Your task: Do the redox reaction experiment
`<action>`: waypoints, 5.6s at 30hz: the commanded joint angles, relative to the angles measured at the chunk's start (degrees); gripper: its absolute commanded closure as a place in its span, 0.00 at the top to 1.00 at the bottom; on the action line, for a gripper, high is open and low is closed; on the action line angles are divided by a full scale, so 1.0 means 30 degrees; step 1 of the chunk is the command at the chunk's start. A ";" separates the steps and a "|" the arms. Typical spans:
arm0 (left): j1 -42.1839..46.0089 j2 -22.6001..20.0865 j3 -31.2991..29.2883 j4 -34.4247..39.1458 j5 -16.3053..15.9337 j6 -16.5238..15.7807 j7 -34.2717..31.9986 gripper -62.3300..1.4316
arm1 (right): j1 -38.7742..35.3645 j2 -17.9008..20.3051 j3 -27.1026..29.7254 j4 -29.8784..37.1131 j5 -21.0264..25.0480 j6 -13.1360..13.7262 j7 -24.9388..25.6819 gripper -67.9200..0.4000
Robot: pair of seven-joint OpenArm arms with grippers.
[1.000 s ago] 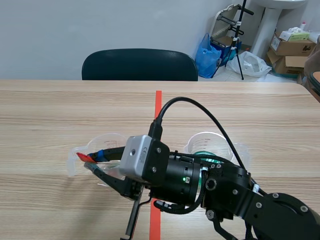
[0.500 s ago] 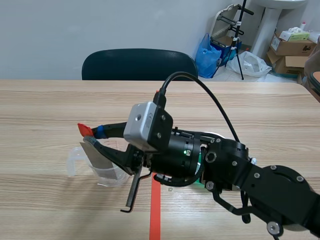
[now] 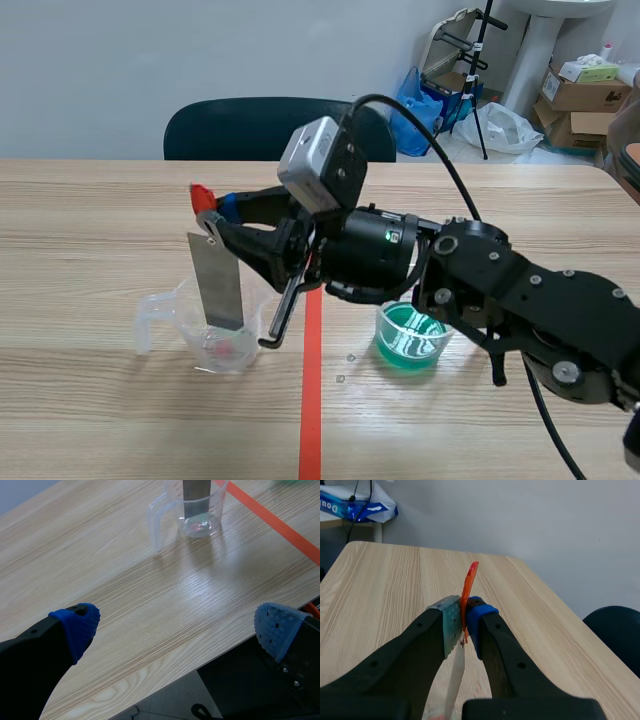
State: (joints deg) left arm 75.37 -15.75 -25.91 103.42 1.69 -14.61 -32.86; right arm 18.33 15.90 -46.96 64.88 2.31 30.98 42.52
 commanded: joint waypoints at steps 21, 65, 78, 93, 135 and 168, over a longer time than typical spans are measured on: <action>0.0022 -0.0109 0.0044 0.0138 -0.0109 -0.0029 -0.0219 1.00 | 0.1137 0.1005 0.1304 0.6113 0.6302 0.1625 -0.7861 0.02; 0.0022 -0.0109 0.0058 0.0138 -0.0109 -0.0029 -0.0248 1.00 | 0.1071 0.1421 0.1763 0.9165 0.8961 0.1472 -1.1927 0.02; 0.0022 -0.0109 0.0058 0.0138 0.0029 -0.0036 -0.0117 1.00 | 0.1071 0.1421 0.1763 0.9165 0.8961 0.1479 -1.1927 0.02; 0.0022 -0.0109 0.0058 0.0138 0.0029 -0.0036 -0.0124 1.00 | 0.1071 0.1421 0.1763 0.9165 0.8961 0.1479 -1.1927 0.02; 0.0022 -0.0109 0.0058 0.0138 0.0029 -0.0036 -0.0124 1.00 | 0.1005 0.1421 0.1763 0.9165 0.8954 0.1479 -1.1934 0.02; 0.0022 -0.0109 0.0058 0.0138 0.0029 -0.0044 -0.0124 1.00 | 0.0809 0.1435 0.1763 0.9165 0.8947 0.1479 -1.1708 0.02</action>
State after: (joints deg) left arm 75.37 -15.75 -25.91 103.42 1.98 -14.63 -32.62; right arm 19.97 20.03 -42.00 91.90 28.36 35.62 6.13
